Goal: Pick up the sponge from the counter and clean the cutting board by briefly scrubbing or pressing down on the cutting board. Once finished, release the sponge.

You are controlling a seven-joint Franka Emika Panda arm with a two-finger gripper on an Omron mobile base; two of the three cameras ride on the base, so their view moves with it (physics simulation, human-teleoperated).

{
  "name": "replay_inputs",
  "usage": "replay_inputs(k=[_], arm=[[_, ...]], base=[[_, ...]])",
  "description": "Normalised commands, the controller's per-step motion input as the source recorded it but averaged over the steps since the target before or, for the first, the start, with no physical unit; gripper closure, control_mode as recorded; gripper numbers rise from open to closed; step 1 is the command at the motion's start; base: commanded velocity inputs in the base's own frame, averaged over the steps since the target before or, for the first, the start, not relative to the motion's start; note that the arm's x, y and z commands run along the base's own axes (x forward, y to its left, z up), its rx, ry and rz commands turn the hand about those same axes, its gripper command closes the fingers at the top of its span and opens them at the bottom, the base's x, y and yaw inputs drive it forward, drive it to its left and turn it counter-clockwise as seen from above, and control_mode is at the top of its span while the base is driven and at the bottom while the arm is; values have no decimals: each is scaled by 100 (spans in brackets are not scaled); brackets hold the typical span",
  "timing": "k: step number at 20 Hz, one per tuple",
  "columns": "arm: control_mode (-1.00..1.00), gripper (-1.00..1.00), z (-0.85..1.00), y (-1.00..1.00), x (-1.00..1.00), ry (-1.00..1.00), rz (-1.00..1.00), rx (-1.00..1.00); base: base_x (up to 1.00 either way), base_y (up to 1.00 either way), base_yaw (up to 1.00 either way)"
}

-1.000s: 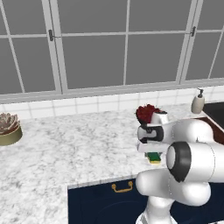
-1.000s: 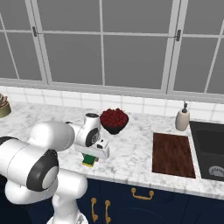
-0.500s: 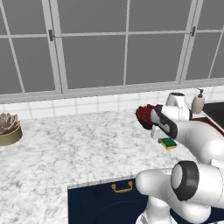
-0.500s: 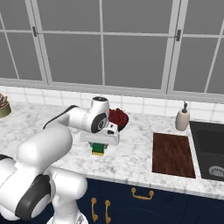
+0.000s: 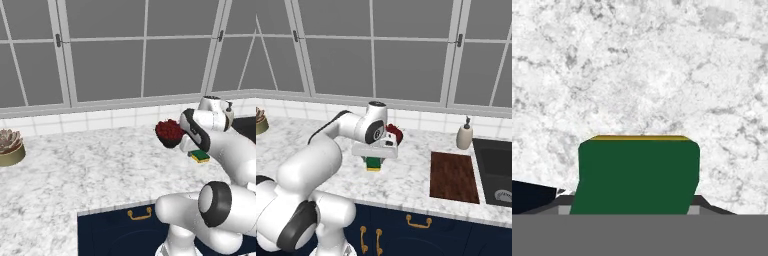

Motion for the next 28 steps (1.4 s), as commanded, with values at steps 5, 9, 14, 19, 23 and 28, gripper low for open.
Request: replay_inputs(k=[5, 9, 14, 19, 23, 28], arm=[[-100, 100, -27, -60, 1, 1, 0, -1], [-100, 100, -18, -86, 0, 0, 0, -5], [-100, 100, -1, -94, 0, 0, -1, -7], [-100, 100, 0, -50, -7, -2, 0, -2], [-100, 100, 0, 11, -27, -3, 0, 0], [-100, 100, -4, 3, -18, 0, 0, 0]], base=[[0, 0, 0], [0, 0, 0], [0, 0, 0], [0, 0, 0], [0, 0, 0], [0, 0, 0]])
